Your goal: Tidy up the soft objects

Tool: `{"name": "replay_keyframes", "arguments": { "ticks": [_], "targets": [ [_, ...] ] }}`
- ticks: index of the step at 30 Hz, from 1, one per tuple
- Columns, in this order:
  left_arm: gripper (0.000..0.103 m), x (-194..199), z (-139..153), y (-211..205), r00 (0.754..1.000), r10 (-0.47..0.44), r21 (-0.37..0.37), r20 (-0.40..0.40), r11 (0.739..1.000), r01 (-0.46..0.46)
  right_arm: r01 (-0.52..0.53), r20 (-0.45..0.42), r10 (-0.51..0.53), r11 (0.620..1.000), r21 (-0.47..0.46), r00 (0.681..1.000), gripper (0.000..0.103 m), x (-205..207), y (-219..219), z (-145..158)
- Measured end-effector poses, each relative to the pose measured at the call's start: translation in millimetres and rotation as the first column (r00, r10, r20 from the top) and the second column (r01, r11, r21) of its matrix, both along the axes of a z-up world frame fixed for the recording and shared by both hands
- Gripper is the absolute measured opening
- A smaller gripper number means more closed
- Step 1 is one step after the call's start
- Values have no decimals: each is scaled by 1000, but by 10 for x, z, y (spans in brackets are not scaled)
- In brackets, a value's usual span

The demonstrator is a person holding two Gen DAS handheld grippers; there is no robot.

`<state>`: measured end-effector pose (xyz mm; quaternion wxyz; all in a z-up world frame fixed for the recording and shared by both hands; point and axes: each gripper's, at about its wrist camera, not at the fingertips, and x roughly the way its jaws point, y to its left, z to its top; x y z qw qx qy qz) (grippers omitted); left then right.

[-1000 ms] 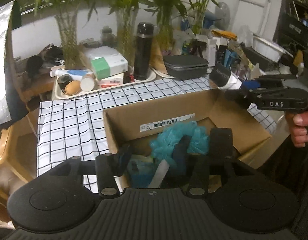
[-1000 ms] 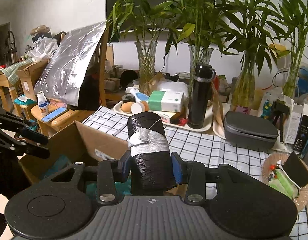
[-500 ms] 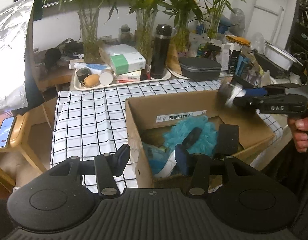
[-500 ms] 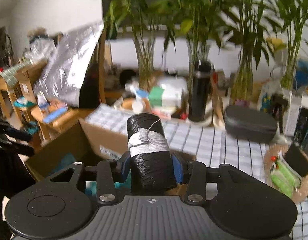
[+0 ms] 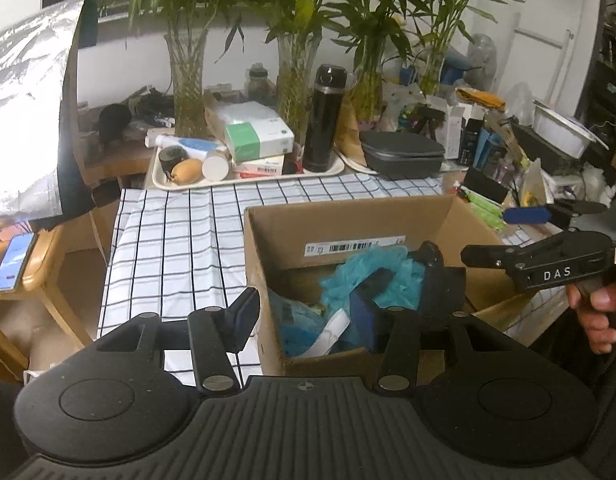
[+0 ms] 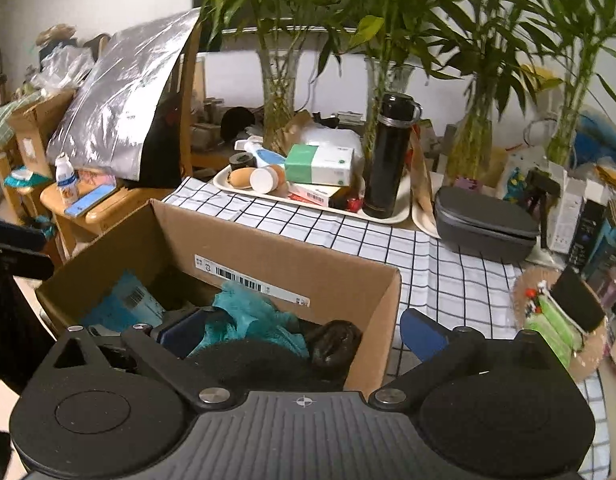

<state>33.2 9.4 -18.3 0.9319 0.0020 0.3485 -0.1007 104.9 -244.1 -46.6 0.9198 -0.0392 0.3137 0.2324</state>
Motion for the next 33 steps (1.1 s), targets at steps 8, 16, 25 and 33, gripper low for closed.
{"name": "replay_keyframes", "arguments": {
  "ticks": [8,16,25,33],
  "targets": [
    [49,-36,72,-89,1000,-3,36,1,999,3,127,-123,-131,991,-38,984,103,-198,1,131],
    [49,-64,15,-98,998,40,89,-55,995,-35,160,-162,-170,984,-73,972,103,-414,4,151],
    [86,-88,-68,-34,990,66,55,-125,997,-59,130,-212,-153,985,-116,965,103,-571,59,70],
    [103,-106,-136,19,983,120,17,-137,993,-119,104,-219,-125,989,-104,968,103,-673,59,61]
  ]
}}
